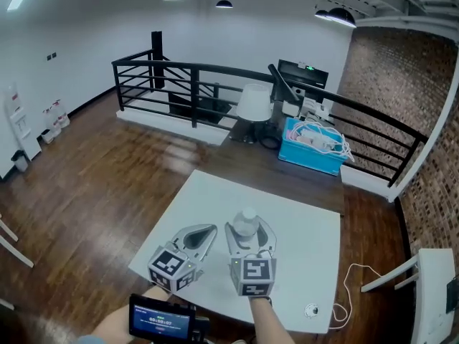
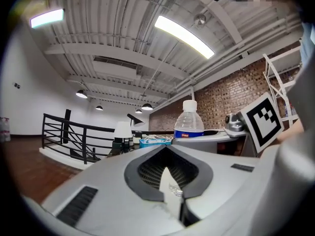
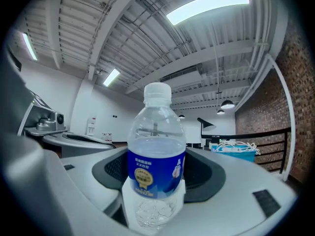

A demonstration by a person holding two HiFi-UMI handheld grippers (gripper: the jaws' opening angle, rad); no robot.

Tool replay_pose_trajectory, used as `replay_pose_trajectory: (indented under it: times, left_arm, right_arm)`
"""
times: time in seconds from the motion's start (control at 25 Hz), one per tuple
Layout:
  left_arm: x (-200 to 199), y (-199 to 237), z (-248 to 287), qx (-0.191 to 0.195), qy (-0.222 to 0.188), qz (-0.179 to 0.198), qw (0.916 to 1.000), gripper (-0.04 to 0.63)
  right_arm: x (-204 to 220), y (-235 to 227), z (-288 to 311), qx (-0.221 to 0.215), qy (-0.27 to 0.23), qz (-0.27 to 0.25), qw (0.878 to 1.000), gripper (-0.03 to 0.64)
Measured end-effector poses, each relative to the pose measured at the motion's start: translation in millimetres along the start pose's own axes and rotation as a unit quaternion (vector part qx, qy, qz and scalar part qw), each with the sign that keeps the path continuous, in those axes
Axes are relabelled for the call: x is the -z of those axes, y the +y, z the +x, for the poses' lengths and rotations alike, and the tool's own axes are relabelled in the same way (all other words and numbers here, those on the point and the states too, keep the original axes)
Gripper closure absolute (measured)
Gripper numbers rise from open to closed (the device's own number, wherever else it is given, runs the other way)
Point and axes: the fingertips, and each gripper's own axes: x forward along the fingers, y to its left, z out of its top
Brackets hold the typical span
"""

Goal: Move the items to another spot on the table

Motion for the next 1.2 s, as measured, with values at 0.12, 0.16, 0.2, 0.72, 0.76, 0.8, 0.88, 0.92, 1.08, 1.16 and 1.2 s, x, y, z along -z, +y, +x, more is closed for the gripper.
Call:
replay_pose_trajectory:
  times: [0.12,0.16,0.2,0.72,0.76,0.8,0.88,0.92,1.08,1.16,1.2]
  left_arm:
    - [3.3,30.3,-14.6,-0.009,-0.001,-0.004,1.0,0.581]
    - [3.6,38.9,-20.0,-0.011,-0.001,-0.006,0.9999,0.581]
    - [3.8,47.2,-25.9,-0.014,-0.002,-0.007,0.9999,0.581]
    - [19.3,140.7,-94.4,-0.064,0.006,-0.012,0.9979,0.581]
    - [20.6,146.8,-99.5,-0.069,0.007,-0.012,0.9975,0.581]
    - [21.8,152.7,-105.2,-0.074,0.008,-0.013,0.9971,0.581]
    - [24.1,164.2,-116.8,-0.086,0.01,-0.013,0.9962,0.581]
    - [25.3,169.6,-122.0,-0.091,0.01,-0.014,0.9957,0.581]
    - [33.3,187.3,-139.3,-0.112,0.013,-0.016,0.9935,0.581]
    - [37.2,194.3,-147.3,-0.119,0.015,-0.017,0.9926,0.583]
    - [39.0,198.2,-151.1,-0.123,0.015,-0.018,0.9921,0.583]
  right_arm:
    - [-0.5,24.9,24.9,-0.007,-0.011,-0.001,1.0,0.327]
    - [-0.5,34.1,31.5,-0.01,-0.009,-0.002,1.0,0.327]
    - [-0.2,44.0,37.3,-0.014,-0.005,-0.003,1.0,0.327]
    - [5.3,152.9,102.5,-0.071,0.002,-0.001,0.997,0.327]
    - [6.2,160.9,105.8,-0.076,0.005,0.0,0.997,0.327]
    - [7.4,169.1,108.7,-0.082,0.007,0.001,0.997,0.327]
    - [10.2,184.2,114.9,-0.091,0.008,0.001,0.996,0.327]
    - [12.0,190.8,118.2,-0.095,0.009,0.002,0.995,0.327]
    - [24.0,212.0,130.3,-0.108,0.01,0.004,0.994,0.327]
    - [29.5,222.8,135.5,-0.113,0.013,0.007,0.993,0.327]
    - [32.6,228.5,138.3,-0.118,0.015,0.009,0.993,0.327]
